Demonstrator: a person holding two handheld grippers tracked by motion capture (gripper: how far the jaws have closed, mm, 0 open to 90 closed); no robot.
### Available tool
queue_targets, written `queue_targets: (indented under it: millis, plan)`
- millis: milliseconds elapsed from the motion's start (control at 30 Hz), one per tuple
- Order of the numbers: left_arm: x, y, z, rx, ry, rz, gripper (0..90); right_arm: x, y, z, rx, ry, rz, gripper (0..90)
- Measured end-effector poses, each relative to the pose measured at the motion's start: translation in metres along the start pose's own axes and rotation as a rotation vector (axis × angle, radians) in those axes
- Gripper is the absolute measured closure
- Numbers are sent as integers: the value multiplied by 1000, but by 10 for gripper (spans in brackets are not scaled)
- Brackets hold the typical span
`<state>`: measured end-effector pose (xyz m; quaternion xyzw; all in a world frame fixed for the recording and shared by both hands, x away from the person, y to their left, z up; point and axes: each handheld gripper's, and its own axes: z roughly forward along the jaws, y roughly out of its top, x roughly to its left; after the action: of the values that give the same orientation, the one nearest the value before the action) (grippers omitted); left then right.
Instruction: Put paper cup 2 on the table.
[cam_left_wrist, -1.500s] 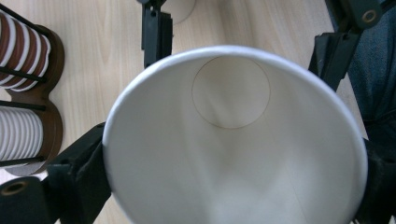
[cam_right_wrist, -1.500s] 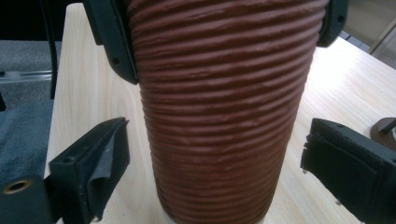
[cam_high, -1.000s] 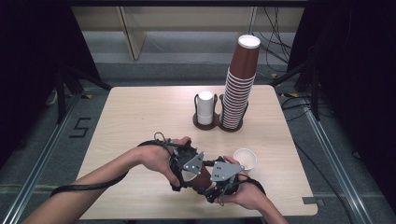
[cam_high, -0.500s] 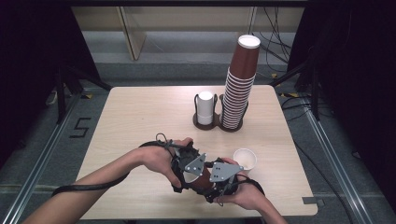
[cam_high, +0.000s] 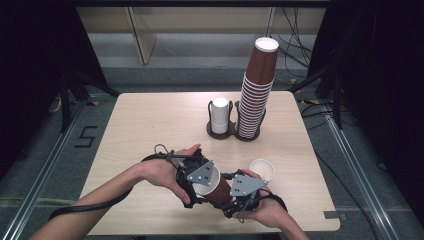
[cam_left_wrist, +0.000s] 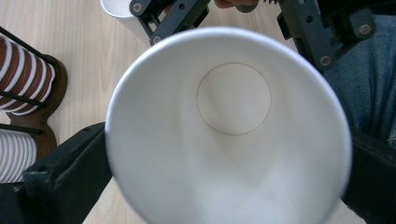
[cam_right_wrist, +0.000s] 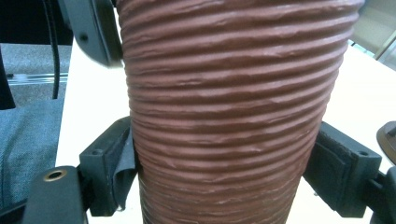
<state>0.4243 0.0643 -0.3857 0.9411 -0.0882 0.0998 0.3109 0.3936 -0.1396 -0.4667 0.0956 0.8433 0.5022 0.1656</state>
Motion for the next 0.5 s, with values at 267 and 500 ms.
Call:
queue_targets:
  millis: [267,500]
  plan:
    - [0,-11,-7,-26,30,-39,0,0,-5,-5,-7,-9,45,190]
    - [-2,-23,-13,-75,96,-85,0,-5,-4,-15,-38,-51,51,190]
